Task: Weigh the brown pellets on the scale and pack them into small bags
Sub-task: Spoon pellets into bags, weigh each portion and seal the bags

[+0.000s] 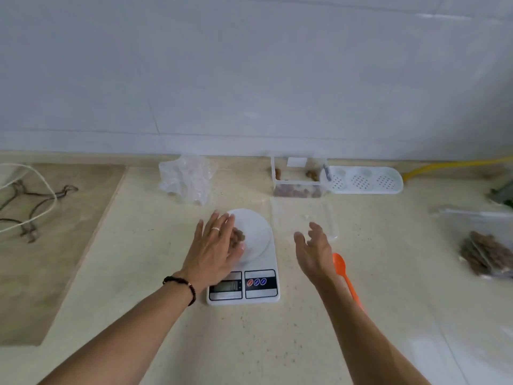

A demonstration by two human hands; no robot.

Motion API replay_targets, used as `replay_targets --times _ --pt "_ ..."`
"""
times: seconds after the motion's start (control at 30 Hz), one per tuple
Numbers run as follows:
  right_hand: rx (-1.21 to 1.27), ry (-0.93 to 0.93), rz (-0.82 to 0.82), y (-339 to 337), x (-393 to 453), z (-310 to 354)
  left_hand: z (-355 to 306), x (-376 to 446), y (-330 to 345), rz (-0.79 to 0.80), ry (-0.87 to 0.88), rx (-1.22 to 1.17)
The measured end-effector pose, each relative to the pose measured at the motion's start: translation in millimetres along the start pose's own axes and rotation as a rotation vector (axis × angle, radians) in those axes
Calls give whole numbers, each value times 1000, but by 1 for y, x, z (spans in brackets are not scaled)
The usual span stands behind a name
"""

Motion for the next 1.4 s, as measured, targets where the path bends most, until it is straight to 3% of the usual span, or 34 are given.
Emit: replay_targets --times 0.13,0.23,0.37,0.47,0.57,0.7,0.9,1.13,1.3,1.4 --pt "360 282 27 4 32 12 1 59 -5 89 41 6" --pt "492 365 89 11 44 20 -3 97 -6 161 63 -30" --pt "442 267 172 10 52 36 -10 134 -5 194 53 -184" --pt "426 187 153 -1 58 47 -15 147 -17 148 -8 -473" --pt "496 135 122 -19 59 61 -20 155 -47 64 -69 -708" --pt "633 73 169 -45 51 79 -32 160 -91 95 -58 -945" --pt "777 1 202 -89 31 103 -59 155 -129 110 8 -1071" --pt "522 -159 -77 -146 12 114 -112 146 -162 50 84 -1118" --pt "642 -208 18 -180 -3 117 -143 140 -172 -6 111 -1085" --pt "532 -277 -3 -202 -5 113 -175 131 -179 -27 124 -1077"
Point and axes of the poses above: each hand's wrist, its own x-axis towards the middle knuckle, its own y-axis out of the palm, z = x × y, the point moved 1 cm from there along x, towards the middle knuckle, and after that the axes turned 5 degrees about y, right-handed, at the moved point
